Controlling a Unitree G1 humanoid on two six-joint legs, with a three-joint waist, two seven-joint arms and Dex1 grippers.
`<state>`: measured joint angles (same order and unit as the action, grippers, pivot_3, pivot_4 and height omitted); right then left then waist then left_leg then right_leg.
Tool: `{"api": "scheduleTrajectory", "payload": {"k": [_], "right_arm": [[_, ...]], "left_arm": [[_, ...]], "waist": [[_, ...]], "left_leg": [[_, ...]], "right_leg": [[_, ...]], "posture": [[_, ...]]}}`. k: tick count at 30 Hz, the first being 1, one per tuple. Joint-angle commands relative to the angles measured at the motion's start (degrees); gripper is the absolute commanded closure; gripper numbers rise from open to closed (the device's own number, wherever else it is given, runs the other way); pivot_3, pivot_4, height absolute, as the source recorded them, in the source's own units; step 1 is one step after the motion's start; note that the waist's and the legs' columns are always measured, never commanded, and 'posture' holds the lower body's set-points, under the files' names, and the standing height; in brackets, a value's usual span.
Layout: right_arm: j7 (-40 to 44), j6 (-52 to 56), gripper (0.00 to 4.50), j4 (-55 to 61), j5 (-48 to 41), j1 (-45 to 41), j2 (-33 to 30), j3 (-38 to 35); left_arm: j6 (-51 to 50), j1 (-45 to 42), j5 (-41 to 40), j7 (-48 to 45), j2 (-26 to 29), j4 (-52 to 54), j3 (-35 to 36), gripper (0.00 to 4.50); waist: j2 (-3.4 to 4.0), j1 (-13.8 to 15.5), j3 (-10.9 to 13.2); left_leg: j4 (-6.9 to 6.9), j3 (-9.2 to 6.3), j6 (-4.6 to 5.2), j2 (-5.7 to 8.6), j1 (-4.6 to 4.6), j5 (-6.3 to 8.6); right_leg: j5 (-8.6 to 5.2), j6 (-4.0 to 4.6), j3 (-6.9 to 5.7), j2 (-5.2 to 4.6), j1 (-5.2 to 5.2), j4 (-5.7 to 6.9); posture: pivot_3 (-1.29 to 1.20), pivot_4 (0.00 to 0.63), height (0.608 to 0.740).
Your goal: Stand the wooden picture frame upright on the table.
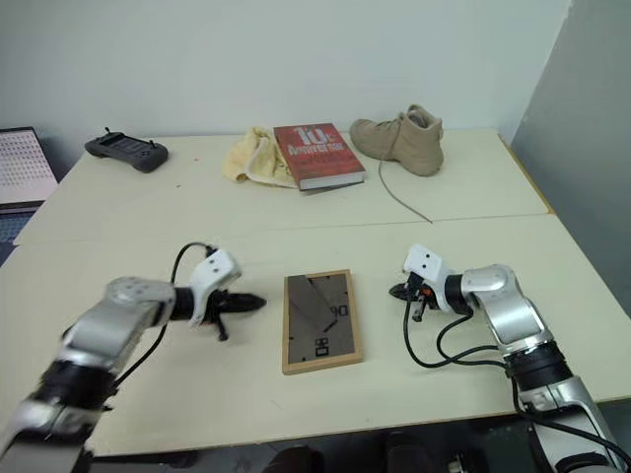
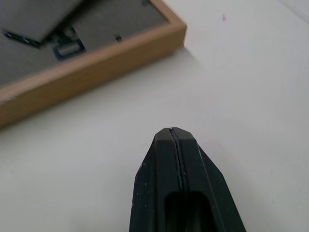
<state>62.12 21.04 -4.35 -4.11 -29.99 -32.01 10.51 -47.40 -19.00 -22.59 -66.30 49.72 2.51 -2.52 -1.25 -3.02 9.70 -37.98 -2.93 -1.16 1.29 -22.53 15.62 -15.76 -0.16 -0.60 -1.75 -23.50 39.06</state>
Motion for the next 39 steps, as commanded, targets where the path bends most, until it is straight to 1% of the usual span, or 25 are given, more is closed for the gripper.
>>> {"api": "scheduleTrajectory", "payload": {"k": [1,3,4,5,6,7,8,9,13,15,17,19,22,24,27,29,31,33,36,39], "right_arm": [[1.4,-6.3,4.50,1.4,-0.4,1.7,-1.1,0.6],[1.7,-7.7,4.50,0.5,0.1,2.1,-1.1,1.8],[1.8,-7.7,4.50,0.3,0.0,2.2,-0.9,2.0],[1.7,-7.8,4.50,0.0,0.1,2.3,-0.8,2.5],[1.6,-7.9,4.50,-0.2,0.2,2.4,-0.7,2.8],[1.6,-7.0,4.50,-0.2,0.1,2.5,-0.6,3.2],[1.5,-6.4,4.50,-0.2,0.1,2.5,-0.7,3.5],[1.5,-5.9,4.50,-0.2,0.1,2.5,-0.7,3.7],[1.7,-7.0,4.50,-0.3,0.4,2.6,-0.7,4.8],[1.4,-6.8,4.50,-0.2,0.8,2.4,0.0,5.4],[0.8,-6.8,4.50,-0.7,1.2,2.0,0.8,6.2],[0.4,-6.9,4.50,-1.3,1.5,1.7,1.3,6.6],[-0.8,-6.9,4.50,-2.8,2.1,-0.1,3.5,7.8],[-1.0,-6.6,4.50,-3.0,2.3,-0.7,4.5,8.2],[-2.2,-6.3,4.50,-3.1,2.8,-1.2,7.1,9.3],[-2.8,-5.3,4.50,-2.9,2.8,-1.6,8.3,9.6],[-3.2,-4.4,4.50,-2.4,2.6,-1.8,9.1,9.3],[-3.4,-3.8,4.50,-2.2,2.4,-2.0,9.3,9.0],[-3.9,-3.6,4.50,-2.3,2.6,-1.8,8.8,8.6],[-4.0,-3.8,4.50,-2.3,2.5,-1.0,8.0,8.3]], "left_arm": [[-16.9,2.9,-14.9,-6.0,4.6,5.9,9.0,3.38],[-25.9,3.2,-19.9,-5.2,4.5,2.9,12.6,2.93],[-29.3,2.7,-21.3,-4.0,3.9,1.2,13.9,2.75],[-34.0,2.0,-22.8,-2.7,2.7,-1.2,15.3,2.47],[-37.2,1.5,-23.7,-1.7,1.9,-2.8,16.2,2.39],[-40.2,1.2,-24.5,-0.6,0.6,-4.0,16.9,2.12],[-42.5,0.9,-25.1,0.4,-0.5,-4.5,17.7,1.98],[-43.9,0.9,-25.9,1.4,-1.2,-5.1,17.8,1.76],[-45.1,1.3,-27.5,5.7,-5.2,-6.4,17.5,0.98],[-43.7,1.8,-26.2,7.7,-7.6,-6.6,16.3,0.65],[-41.8,1.9,-25.2,9.2,-9.9,-7.6,14.8,0.23],[-40.5,2.1,-24.8,9.8,-10.9,-8.3,13.3,0.02],[-35.1,2.0,-22.4,9.2,-12.8,-10.6,8.5,0.02],[-32.3,1.7,-21.3,8.6,-13.3,-12.1,6.7,0.02],[-28.9,-0.1,-18.9,10.6,-16.5,-16.1,3.6,0.02],[-29.9,-0.6,-20.0,10.9,-18.4,-16.0,3.4,0.02],[-31.4,-0.6,-21.6,11.1,-19.9,-14.1,3.5,0.02],[-31.7,-0.5,-22.0,12.1,-21.0,-13.0,4.3,0.02],[-31.4,-0.4,-22.2,12.5,-21.1,-12.7,5.6,0.02],[-31.7,-0.4,-22.9,12.4,-20.4,-13.1,7.2,0.55]], "waist": [[-0.02,0.4,0.0],[0.00,0.9,0.0],[0.01,1.3,0.0],[0.01,1.3,0.0],[0.01,1.5,0.0],[0.01,1.6,0.0],[0.00,1.6,0.0],[-0.01,1.6,0.0],[0.01,1.5,0.0],[0.01,1.4,0.0],[0.01,1.4,0.0],[0.00,1.5,0.0],[0.22,1.6,-0.2],[0.43,2.1,-0.4],[0.71,3.3,-0.6],[0.91,3.8,-0.8],[0.92,4.0,-0.8],[0.89,4.2,-0.8],[0.89,4.2,-0.8],[0.87,4.0,-0.8]], "left_leg": [[0.00,-0.02,0.00,-0.01,-0.03,0.00],[-0.01,0.00,0.04,0.00,0.01,0.03],[0.00,0.01,0.07,0.02,0.04,0.04],[0.00,0.01,0.09,0.03,0.05,0.05],[0.00,0.01,0.09,0.03,0.06,0.05],[-0.01,0.00,0.10,0.05,0.05,0.06],[-0.03,0.00,0.10,0.10,0.06,0.06],[-0.05,-0.01,0.10,0.10,0.05,0.05],[-0.08,-0.02,0.07,0.10,0.04,0.04],[-0.06,-0.01,0.07,0.10,0.09,0.04],[-0.06,-0.01,0.05,0.10,0.10,0.03],[-0.04,-0.02,0.04,0.10,0.11,0.03],[-0.04,0.01,-0.01,0.13,0.17,0.00],[-0.04,0.04,0.00,0.19,0.18,0.01],[-0.03,0.04,0.04,0.29,0.36,0.04],[-0.02,0.01,0.06,0.38,0.69,0.05],[0.01,-0.02,0.09,0.44,1.12,0.07],[0.01,-0.04,0.14,0.51,1.17,0.10],[0.00,-0.05,0.16,0.61,1.17,0.10],[0.01,-0.05,0.16,0.61,1.16,0.11]], "right_leg": [[0.00,0.00,-0.02,0.00,-0.02,-0.02],[0.01,-0.01,-0.10,-0.05,0.05,0.01],[0.00,-0.01,-0.15,-0.08,0.10,0.02],[0.01,-0.03,-0.22,-0.10,0.12,0.03],[0.01,-0.03,-0.25,-0.11,0.14,0.03],[0.02,-0.04,-0.31,-0.15,0.15,0.02],[0.01,-0.04,-0.34,-0.19,0.18,0.06],[0.02,-0.04,-0.34,-0.20,0.18,0.02],[0.02,-0.03,-0.28,-0.22,0.18,0.03],[0.02,-0.03,-0.21,-0.22,0.18,0.03],[0.02,-0.03,-0.19,-0.21,0.18,0.04],[0.02,-0.02,-0.19,-0.21,0.18,0.03],[0.02,-0.02,-0.15,-0.24,0.23,0.02],[0.02,-0.03,-0.18,-0.33,0.26,0.02],[0.03,-0.04,-0.18,-0.39,0.41,0.01],[0.03,-0.06,-0.22,-0.47,0.81,-0.06],[-0.02,-0.14,-0.24,-0.52,1.29,-0.13],[-0.05,-0.19,-0.24,-0.56,1.35,-0.13],[-0.08,-0.25,-0.21,-0.65,1.35,-0.12],[-0.08,-0.26,-0.20,-0.66,1.32,-0.12]], "posture": [[0.00,0.150,0.740],[0.00,0.150,0.740],[0.00,0.150,0.740],[0.00,0.150,0.740],[0.00,0.150,0.740],[0.00,0.150,0.740],[0.00,0.150,0.740],[0.00,0.150,0.740],[0.00,0.150,0.740],[0.00,0.150,0.740],[0.00,0.150,0.740],[0.00,0.150,0.740],[0.00,0.150,0.740],[0.00,0.150,0.740],[0.00,0.150,0.740],[0.00,0.150,0.740],[0.00,0.150,0.740],[0.00,0.150,0.740],[0.00,0.150,0.740],[0.00,0.150,0.740]]}}
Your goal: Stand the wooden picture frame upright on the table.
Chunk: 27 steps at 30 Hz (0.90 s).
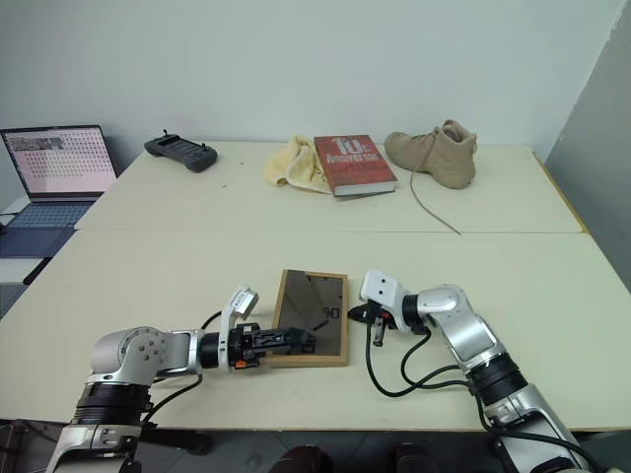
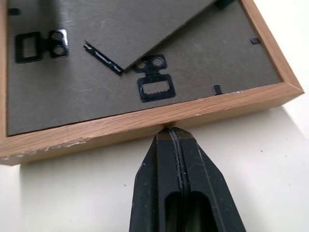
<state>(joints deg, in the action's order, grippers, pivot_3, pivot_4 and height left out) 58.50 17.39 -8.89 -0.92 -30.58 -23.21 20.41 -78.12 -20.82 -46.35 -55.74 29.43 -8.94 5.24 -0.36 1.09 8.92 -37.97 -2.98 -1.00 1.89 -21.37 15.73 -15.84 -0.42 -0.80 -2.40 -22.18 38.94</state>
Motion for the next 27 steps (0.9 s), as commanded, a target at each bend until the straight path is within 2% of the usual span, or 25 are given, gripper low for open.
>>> {"api": "scheduleTrajectory", "payload": {"k": [1,6,12,15,17,20,22,23,27], "right_arm": [[-0.5,-0.2,4.50,2.2,-0.6,-0.1,-1.1,-1.6],[-1.4,-0.7,4.50,1.3,-0.6,0.8,-1.8,-2.4],[-3.5,-2.0,4.50,-1.6,-0.5,-0.6,-2.7,-4.6],[-5.0,-1.3,4.50,-1.9,-1.8,-3.3,-2.9,-7.7],[-4.7,3.1,4.50,-0.5,-5.2,-6.2,-2.9,-11.0],[-2.5,12.3,4.01,2.4,-12.7,-11.3,-3.4,-16.2],[-0.6,18.3,3.49,4.5,-17.9,-13.9,-3.6,-18.2],[0.2,20.8,3.37,5.3,-20.2,-15.3,-3.5,-18.9],[2.6,25.6,2.40,4.6,-25.3,-22.9,-1.5,-18.5]], "left_arm": [[-1.3,1.5,0.4,1.8,0.4,-1.3,-0.1,0.79],[-4.8,1.4,-2.9,2.9,1.5,1.7,3.7,2.06],[-9.3,3.8,-6.7,4.2,2.8,7.6,6.8,3.22],[-10.0,2.5,-8.0,5.9,2.1,8.7,9.4,3.25],[-9.8,-0.6,-8.3,8.6,0.3,8.5,12.1,3.25],[-7.7,-7.1,-8.7,11.4,-1.6,7.9,15.4,3.25],[-6.6,-9.4,-8.8,11.6,-1.6,8.7,15.5,3.25],[-5.7,-10.2,-8.5,11.5,-1.2,9.2,14.9,3.25],[4.5,-10.9,-3.0,6.5,3.3,14.8,5.4,3.25]], "waist": [[-0.04,-0.3,0.0],[-0.14,-1.5,0.1],[-0.40,-2.1,0.2],[-0.48,-2.1,0.3],[-0.50,-2.1,0.3],[-0.69,-1.7,0.5],[-0.73,-1.6,0.5],[-0.73,-1.7,0.5],[-0.73,-2.5,0.5]], "left_leg": [[0.01,0.00,0.00,0.00,-0.01,0.00],[0.05,-0.12,-0.01,-0.03,-0.05,0.01],[0.06,-0.17,-0.12,-0.17,-0.07,0.07],[0.07,-0.18,-0.15,-0.17,-0.09,0.09],[0.07,-0.19,-0.15,-0.17,-0.15,0.09],[0.00,-0.27,-0.18,-0.17,-0.41,0.07],[-0.02,-0.29,-0.29,-0.17,-0.60,0.01],[0.00,-0.26,-0.34,-0.17,-0.60,-0.01],[0.05,-0.12,-0.40,-0.15,-0.77,-0.04]], "right_leg": [[0.00,0.00,0.00,0.00,-0.02,0.00],[-0.01,0.01,0.07,0.10,-0.11,0.00],[-0.02,0.03,0.07,0.22,-0.16,0.00],[-0.02,0.03,0.06,0.22,-0.19,0.00],[-0.02,0.04,0.05,0.22,-0.25,0.01],[0.00,0.04,-0.05,0.22,-0.46,0.04],[0.03,0.07,-0.06,0.22,-0.63,0.04],[0.03,0.07,-0.03,0.22,-0.63,0.00],[0.01,0.08,0.19,0.22,-0.91,-0.08]], "posture": [[0.00,0.150,0.740],[0.00,0.150,0.740],[0.00,0.150,0.740],[0.00,0.150,0.740],[0.00,0.150,0.740],[0.00,0.150,0.740],[0.00,0.150,0.740],[0.00,0.150,0.740],[0.00,0.150,0.740]]}}
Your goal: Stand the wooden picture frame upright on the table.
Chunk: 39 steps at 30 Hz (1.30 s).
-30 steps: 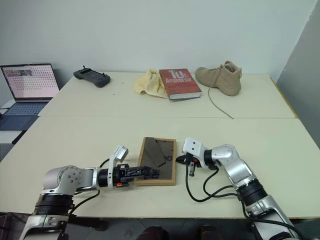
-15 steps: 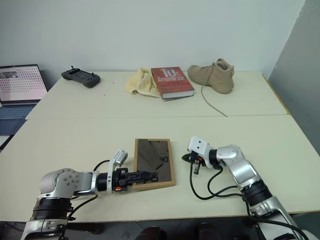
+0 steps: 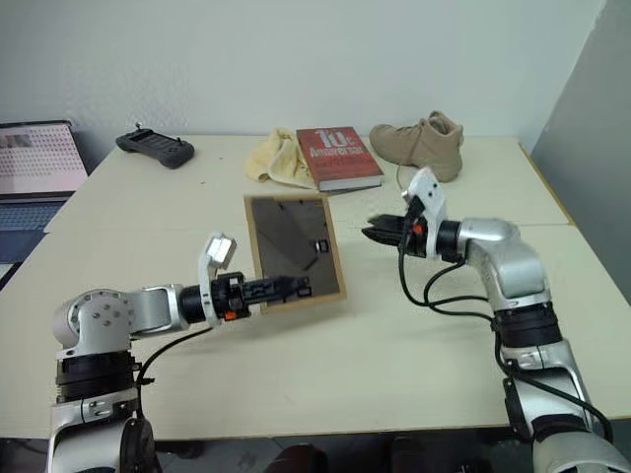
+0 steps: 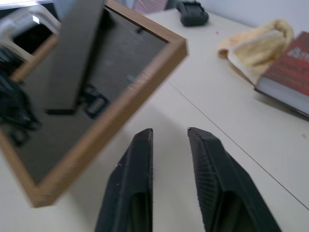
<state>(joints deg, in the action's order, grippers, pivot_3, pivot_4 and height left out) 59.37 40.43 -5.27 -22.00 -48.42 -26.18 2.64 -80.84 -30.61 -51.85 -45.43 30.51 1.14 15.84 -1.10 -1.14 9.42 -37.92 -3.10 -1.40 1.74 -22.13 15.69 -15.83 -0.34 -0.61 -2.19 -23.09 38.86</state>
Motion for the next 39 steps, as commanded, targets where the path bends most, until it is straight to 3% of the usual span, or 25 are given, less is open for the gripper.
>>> {"api": "scheduleTrajectory", "payload": {"k": [1,5,10,13,18,28,34,39], "right_arm": [[1.7,2.6,2.09,0.1,-4.6,-6.5,2.3,-0.4],[1.4,0.7,0.97,-3.2,-3.8,-10.1,5.7,1.8],[0.6,-5.8,0.03,-7.1,0.9,-10.9,8.7,6.3],[0.2,-8.6,0.03,-7.6,2.8,-10.6,9.8,8.1],[3.8,-4.4,0.03,-0.1,-2.3,-8.7,9.3,7.3],[5.9,11.4,0.03,13.0,-14.2,-3.9,-0.1,3.2],[3.4,4.4,0.03,12.1,-8.5,-0.4,-4.4,3.1],[5.0,-7.7,0.03,11.2,-3.3,5.3,-10.4,1.0]], "left_arm": [[8.7,-1.6,3.1,-4.2,2.5,4.7,-6.2,3.25],[13.1,-4.2,4.4,-4.6,2.5,2.9,-7.5,3.25],[14.6,-6.0,4.4,-4.8,2.8,1.7,-7.4,3.25],[14.9,-6.0,4.5,-5.1,3.1,2.0,-7.8,3.25],[14.1,-5.4,4.1,-4.9,3.3,2.4,-7.0,3.25],[2.2,-4.8,-7.4,1.1,-0.4,1.9,0.8,3.25],[-9.3,-5.0,-13.7,6.6,-2.4,-1.1,3.9,3.25],[-11.7,-2.4,-28.3,11.6,3.5,-6.6,-1.2,3.25]], "waist": [[0.01,-0.5,0.0],[0.01,-0.6,0.0],[0.01,-0.6,0.0],[0.01,-0.6,0.0],[0.01,-0.6,0.0],[0.01,-0.5,0.0],[0.00,-0.6,0.0],[-0.01,-0.5,0.0]], "left_leg": [[0.00,0.04,0.00,0.01,-0.14,0.00],[0.00,0.00,0.02,-0.01,-0.20,0.01],[-0.03,0.02,0.12,0.00,-0.25,0.07],[-0.04,0.01,0.10,0.00,-0.38,0.05],[-0.10,-0.01,0.01,0.00,-0.67,0.00],[-0.13,-0.07,0.16,0.00,-0.69,0.08],[-0.13,-0.07,0.14,0.00,-0.68,0.07],[-0.15,-0.06,0.12,0.01,-0.69,0.06]], "right_leg": [[0.00,0.00,0.03,-0.01,-0.15,0.04],[0.01,0.01,-0.05,0.00,-0.24,0.13],[0.02,0.01,-0.04,-0.01,-0.26,0.14],[0.02,0.00,-0.05,-0.01,-0.39,0.15],[0.02,0.00,-0.06,-0.01,-0.65,0.19],[0.03,-0.01,-0.09,-0.01,-0.65,0.21],[0.03,-0.01,-0.10,0.00,-0.65,0.22],[0.03,-0.01,-0.09,-0.01,-0.64,0.22]], "posture": [[0.00,0.150,0.740],[0.00,0.150,0.740],[0.00,0.150,0.740],[0.00,0.150,0.740],[0.00,0.150,0.740],[0.00,0.150,0.740],[0.00,0.150,0.740],[0.00,0.150,0.740]]}}
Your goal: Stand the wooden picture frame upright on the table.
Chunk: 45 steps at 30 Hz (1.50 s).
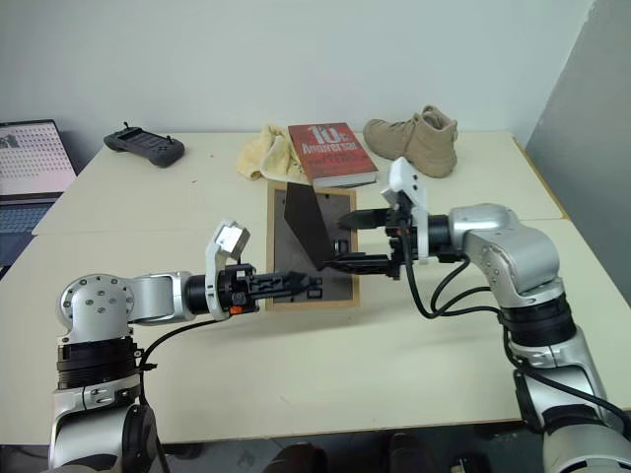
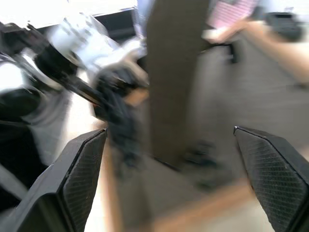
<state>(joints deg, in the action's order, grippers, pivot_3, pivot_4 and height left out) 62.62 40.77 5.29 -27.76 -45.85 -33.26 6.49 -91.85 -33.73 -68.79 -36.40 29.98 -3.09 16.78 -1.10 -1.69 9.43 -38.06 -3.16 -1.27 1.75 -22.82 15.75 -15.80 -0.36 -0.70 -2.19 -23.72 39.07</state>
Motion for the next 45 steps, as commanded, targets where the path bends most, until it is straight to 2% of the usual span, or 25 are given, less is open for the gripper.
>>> {"api": "scheduleTrajectory", "payload": {"k": [1,2,5,9,11,15,21,24,31,32,34,36,37,41,45], "right_arm": [[2.4,-11.7,0.03,0.5,3.8,4.0,-4.2,-2.7],[2.9,-16.6,0.03,-0.1,5.7,5.4,-4.7,-2.6],[-2.4,-49.6,0.03,-9.3,19.9,8.9,-4.3,0.0],[-27.3,-91.9,0.03,-24.2,46.3,5.6,-2.6,1.4],[-37.8,-100.3,0.03,-28.2,55.9,3.5,-1.0,2.0],[-51.8,-106.4,0.03,-33.1,68.7,-0.4,1.6,4.6],[-61.3,-109.4,0.03,-34.5,74.7,-3.7,4.1,7.8],[-61.8,-111.0,0.50,-35.3,73.7,-4.2,3.8,9.3],[-65.3,-111.1,2.07,-34.8,75.9,-4.7,2.5,10.1],[-66.0,-110.7,2.41,-34.7,76.5,-4.9,2.5,10.0],[-67.0,-110.2,2.77,-35.1,77.5,-5.3,2.4,10.2],[-67.9,-110.5,2.95,-35.7,78.2,-5.7,2.0,10.3],[-68.4,-110.7,2.99,-36.2,78.4,-6.1,1.7,10.5],[-68.2,-111.4,3.17,-39.0,76.9,-7.3,0.9,11.6],[-59.7,-110.4,3.17,-46.2,65.9,-8.7,1.4,13.5]], "left_arm": [[-0.6,1.0,-14.4,3.6,5.3,-3.4,-3.2,3.25],[-0.6,1.2,-17.6,4.7,6.5,-4.7,-4.2,3.25],[-0.6,0.1,-27.5,8.7,9.7,-10.6,-6.9,3.25],[2.1,-0.2,-40.2,14.1,13.9,-12.3,-12.4,3.25],[3.6,-0.2,-43.6,15.7,15.1,-12.6,-14.7,3.25],[4.6,-0.7,-44.2,14.9,15.5,-11.9,-16.2,3.25],[6.2,1.7,-44.2,14.7,15.6,-8.7,-16.8,3.25],[7.2,2.6,-44.2,14.8,15.4,-7.2,-16.5,3.25],[8.8,4.5,-44.2,14.8,15.6,-4.9,-16.6,3.25],[8.9,4.8,-44.2,14.6,15.6,-4.5,-16.6,3.25],[9.3,5.5,-44.2,14.3,15.7,-3.2,-16.6,3.25],[11.6,6.4,-44.2,16.1,15.1,-1.5,-15.7,3.25],[13.2,6.7,-44.2,18.3,14.7,-1.6,-15.4,2.55],[15.8,6.4,-44.2,20.8,14.9,-2.5,-13.7,1.70],[20.0,5.5,-44.2,24.3,17.1,-3.0,-9.0,0.88]], "waist": [[-0.01,0.0,0.0],[-0.01,0.0,0.0],[-0.01,0.0,0.0],[-0.01,-0.1,0.0],[-0.01,-0.2,0.0],[-0.01,-0.3,0.0],[-0.01,-0.3,0.0],[-0.03,-0.4,0.0],[-0.03,-0.3,0.0],[-0.03,-0.3,0.0],[-0.03,-0.4,0.0],[-0.03,-0.4,0.0],[-0.03,-0.4,0.0],[-0.03,-0.3,0.0],[-0.04,-0.3,0.0]], "left_leg": [[0.00,0.00,0.00,0.00,0.00,0.00],[0.00,0.00,-0.01,0.00,0.00,0.00],[0.00,0.00,0.00,-0.01,0.05,0.00],[-0.02,0.09,-0.13,0.00,0.12,-0.08],[-0.01,0.14,-0.16,0.01,0.11,-0.09],[-0.01,0.12,-0.39,0.03,0.14,-0.23],[0.00,0.08,-0.43,0.06,0.14,-0.25],[0.00,0.09,-0.43,0.06,0.17,-0.25],[0.00,0.06,-0.43,0.05,0.20,-0.25],[-0.01,0.07,-0.43,0.05,0.21,-0.25],[0.00,0.07,-0.42,0.05,0.21,-0.25],[0.00,0.09,-0.42,0.05,0.25,-0.25],[0.00,0.08,-0.42,0.04,0.25,-0.26],[0.00,0.09,-0.42,0.03,0.26,-0.25],[-0.01,0.11,-0.42,0.01,0.26,-0.25]], "right_leg": [[0.00,0.00,0.00,0.00,0.00,0.00],[0.00,0.00,0.01,0.00,0.00,0.00],[0.00,0.00,0.02,0.00,0.02,0.01],[0.00,-0.02,0.06,0.02,0.03,0.09],[0.00,-0.02,0.14,0.02,-0.06,0.15],[0.00,-0.01,0.25,0.11,-0.15,0.21],[-0.01,0.00,0.26,0.13,-0.14,0.21],[-0.01,0.01,0.29,0.13,-0.10,0.20],[-0.01,0.01,0.25,0.13,-0.02,0.19],[-0.01,0.01,0.26,0.13,-0.02,0.20],[-0.01,0.01,0.26,0.14,-0.01,0.20],[-0.01,0.01,0.29,0.15,-0.01,0.22],[-0.01,0.01,0.29,0.16,-0.02,0.22],[-0.02,0.02,0.29,0.15,0.01,0.23],[-0.01,0.02,0.27,0.15,0.03,0.23]], "posture": [[0.00,0.150,0.740],[0.00,0.150,0.740],[0.00,0.150,0.740],[0.00,0.150,0.740],[0.00,0.150,0.740],[0.00,0.150,0.740],[0.00,0.150,0.740],[0.00,0.150,0.740],[0.00,0.150,0.740],[0.00,0.150,0.740],[0.00,0.150,0.740],[0.00,0.150,0.740],[0.00,0.150,0.740],[0.00,0.150,0.740],[0.00,0.150,0.740]]}}
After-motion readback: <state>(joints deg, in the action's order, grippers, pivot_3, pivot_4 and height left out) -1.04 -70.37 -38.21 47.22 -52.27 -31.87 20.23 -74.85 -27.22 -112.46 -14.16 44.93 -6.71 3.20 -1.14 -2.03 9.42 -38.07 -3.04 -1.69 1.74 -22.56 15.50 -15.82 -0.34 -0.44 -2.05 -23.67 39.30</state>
